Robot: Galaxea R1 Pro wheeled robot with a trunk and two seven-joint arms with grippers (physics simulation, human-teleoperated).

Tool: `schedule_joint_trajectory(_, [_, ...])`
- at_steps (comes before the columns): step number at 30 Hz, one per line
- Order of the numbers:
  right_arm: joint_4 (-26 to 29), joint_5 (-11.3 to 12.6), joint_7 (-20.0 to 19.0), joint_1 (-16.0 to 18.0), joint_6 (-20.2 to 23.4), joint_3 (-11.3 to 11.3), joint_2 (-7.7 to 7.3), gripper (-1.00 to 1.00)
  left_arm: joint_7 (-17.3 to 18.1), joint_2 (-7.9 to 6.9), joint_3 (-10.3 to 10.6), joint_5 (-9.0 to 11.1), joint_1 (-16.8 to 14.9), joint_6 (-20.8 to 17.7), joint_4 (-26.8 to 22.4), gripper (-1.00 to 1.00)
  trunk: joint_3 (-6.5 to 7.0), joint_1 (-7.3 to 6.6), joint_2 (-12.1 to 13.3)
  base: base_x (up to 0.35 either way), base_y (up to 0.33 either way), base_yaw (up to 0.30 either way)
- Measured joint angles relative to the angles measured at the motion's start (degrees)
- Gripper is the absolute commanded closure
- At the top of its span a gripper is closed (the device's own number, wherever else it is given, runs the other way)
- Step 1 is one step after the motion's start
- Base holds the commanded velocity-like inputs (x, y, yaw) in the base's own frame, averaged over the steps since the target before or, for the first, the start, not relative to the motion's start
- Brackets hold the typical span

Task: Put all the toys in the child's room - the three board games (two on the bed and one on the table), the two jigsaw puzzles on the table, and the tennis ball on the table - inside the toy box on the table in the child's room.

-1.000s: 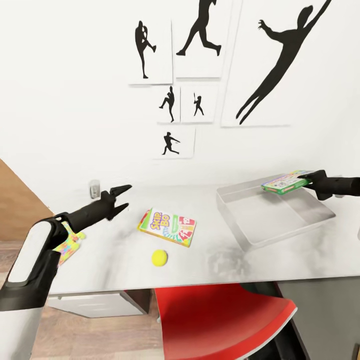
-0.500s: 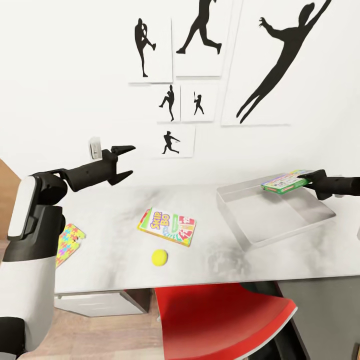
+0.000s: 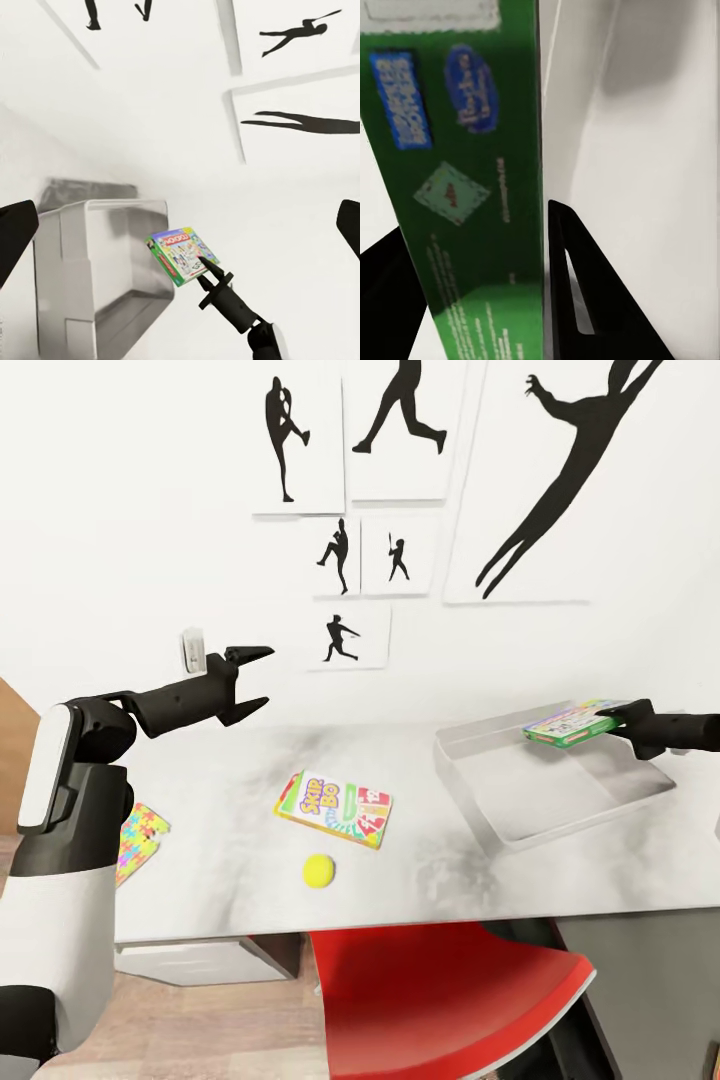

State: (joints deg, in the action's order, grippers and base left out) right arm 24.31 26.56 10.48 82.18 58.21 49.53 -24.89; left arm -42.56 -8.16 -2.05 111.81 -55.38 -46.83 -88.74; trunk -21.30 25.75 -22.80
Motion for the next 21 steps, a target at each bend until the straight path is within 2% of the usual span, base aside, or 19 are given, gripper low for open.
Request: schedule_joint_trajectory(21, [0.07,-0.01,0.00,-0.06,0.00,0.00,0.02,1.00,-0.18,0.15,0.39,0.11,-0.10,-0.02,0.06,-1.00,-1.94,0.00,0.00,0.000,0.000,0.000])
